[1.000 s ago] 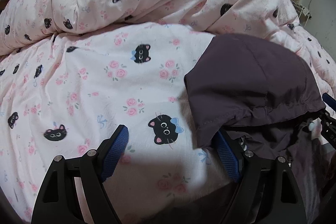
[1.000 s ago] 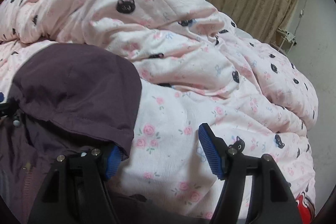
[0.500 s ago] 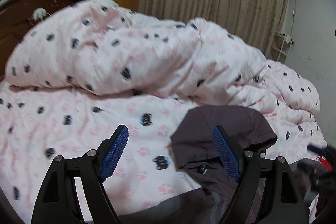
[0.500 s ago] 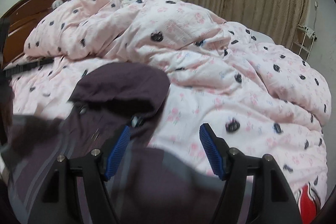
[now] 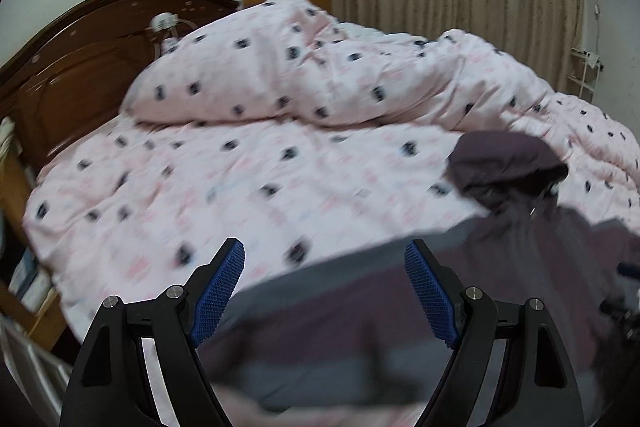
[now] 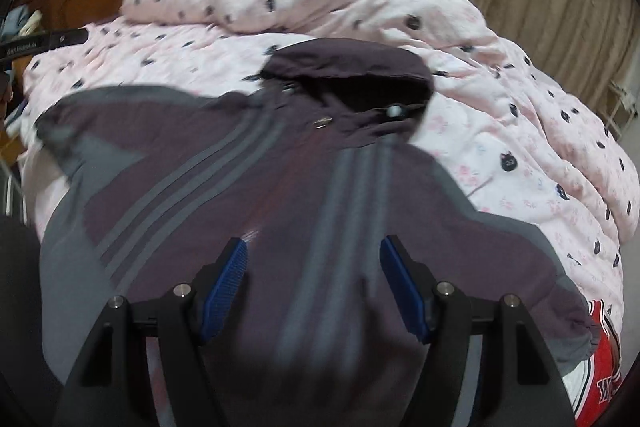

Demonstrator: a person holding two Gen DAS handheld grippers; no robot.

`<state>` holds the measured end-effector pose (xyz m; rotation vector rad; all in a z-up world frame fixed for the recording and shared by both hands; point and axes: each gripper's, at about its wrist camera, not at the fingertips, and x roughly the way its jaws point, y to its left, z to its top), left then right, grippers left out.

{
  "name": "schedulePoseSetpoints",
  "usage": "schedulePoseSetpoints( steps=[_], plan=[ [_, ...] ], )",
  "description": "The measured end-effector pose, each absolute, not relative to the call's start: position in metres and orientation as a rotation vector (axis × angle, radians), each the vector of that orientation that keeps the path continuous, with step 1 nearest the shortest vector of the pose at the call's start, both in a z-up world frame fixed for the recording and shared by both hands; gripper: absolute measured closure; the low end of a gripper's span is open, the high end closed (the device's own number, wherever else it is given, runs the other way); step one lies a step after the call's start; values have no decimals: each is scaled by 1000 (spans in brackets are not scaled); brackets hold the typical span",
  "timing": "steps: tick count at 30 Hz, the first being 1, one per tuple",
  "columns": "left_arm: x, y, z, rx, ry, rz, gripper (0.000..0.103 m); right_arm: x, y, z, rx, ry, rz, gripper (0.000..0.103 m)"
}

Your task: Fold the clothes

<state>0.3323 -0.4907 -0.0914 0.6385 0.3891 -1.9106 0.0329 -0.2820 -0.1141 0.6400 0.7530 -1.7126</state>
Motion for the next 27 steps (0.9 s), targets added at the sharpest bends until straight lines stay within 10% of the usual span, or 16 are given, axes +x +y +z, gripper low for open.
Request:
schedulePoseSetpoints(
  steps=[27],
  plan=[
    [468, -497, -200, -63, 1507, -1917, 34, 83, -238, -140, 586, 776, -1723, 33]
  ],
)
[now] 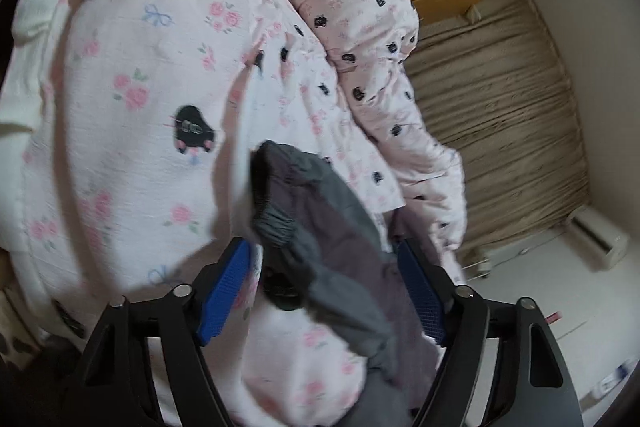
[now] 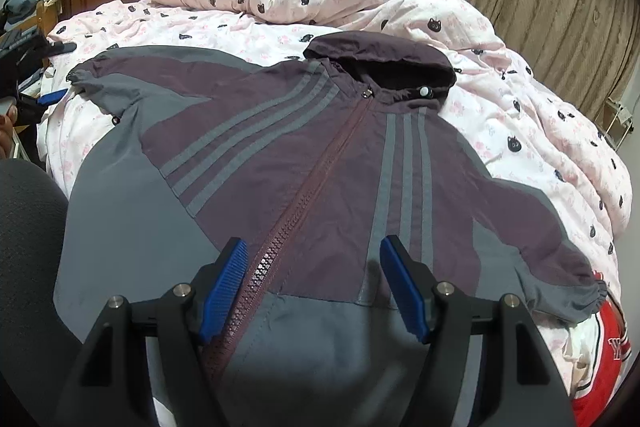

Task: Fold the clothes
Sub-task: 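Grasp the sleeve cuff with the left tool and lift it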

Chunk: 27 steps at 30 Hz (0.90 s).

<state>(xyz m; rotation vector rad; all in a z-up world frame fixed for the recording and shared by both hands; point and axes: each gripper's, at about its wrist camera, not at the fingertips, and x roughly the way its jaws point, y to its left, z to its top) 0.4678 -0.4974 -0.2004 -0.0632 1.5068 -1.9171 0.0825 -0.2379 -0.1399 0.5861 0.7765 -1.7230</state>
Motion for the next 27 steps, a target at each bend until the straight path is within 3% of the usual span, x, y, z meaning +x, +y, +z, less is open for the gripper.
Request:
schedulePoseSetpoints(
  steps=[10, 25, 27],
  plan=[
    [472, -486, -187, -145, 1528, -1897, 34, 75, -237, -144, 612, 741, -1712, 28],
    [465, -506, -231, -233, 1718, -1760, 34, 74, -238, -146, 607, 741, -1703, 27],
    [464, -510, -234, -265, 1712, -1753, 40, 74, -238, -146, 610, 739, -1702, 27]
  ],
)
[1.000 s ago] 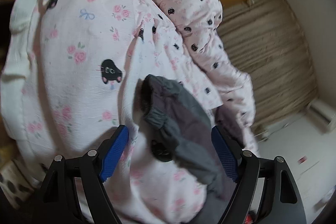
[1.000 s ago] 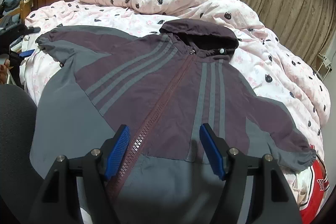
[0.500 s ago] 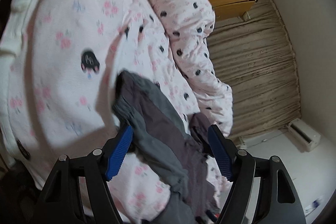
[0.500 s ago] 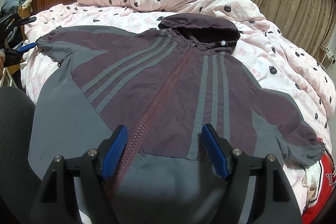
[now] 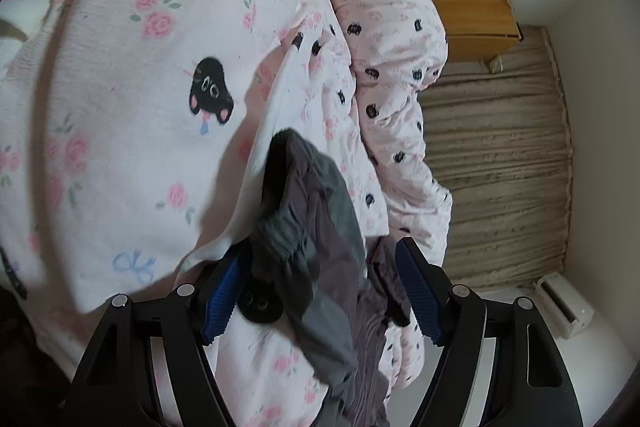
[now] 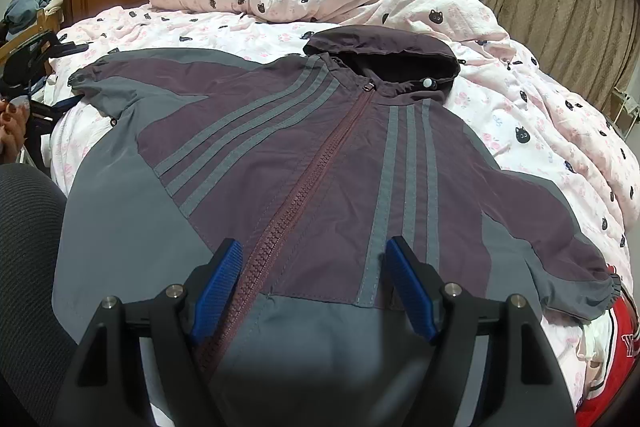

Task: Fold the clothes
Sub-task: 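Grasp the sleeve cuff with the left tool and lift it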

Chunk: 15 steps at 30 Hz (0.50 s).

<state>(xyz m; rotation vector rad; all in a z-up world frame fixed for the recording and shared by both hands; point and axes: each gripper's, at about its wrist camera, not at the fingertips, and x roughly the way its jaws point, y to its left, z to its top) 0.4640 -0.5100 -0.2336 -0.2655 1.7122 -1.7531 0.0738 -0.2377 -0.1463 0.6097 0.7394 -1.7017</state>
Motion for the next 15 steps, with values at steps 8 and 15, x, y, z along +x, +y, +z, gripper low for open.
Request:
schedulePoseSetpoints(
  steps=[8, 15],
  plan=[
    [450, -516, -215, -189, 1587, -1855, 93, 73, -238, -146, 616, 731, -1696, 26],
    [429, -505, -163, -74, 1310, -1966, 95, 66, -236, -137, 625, 694, -1693, 26]
  ],
)
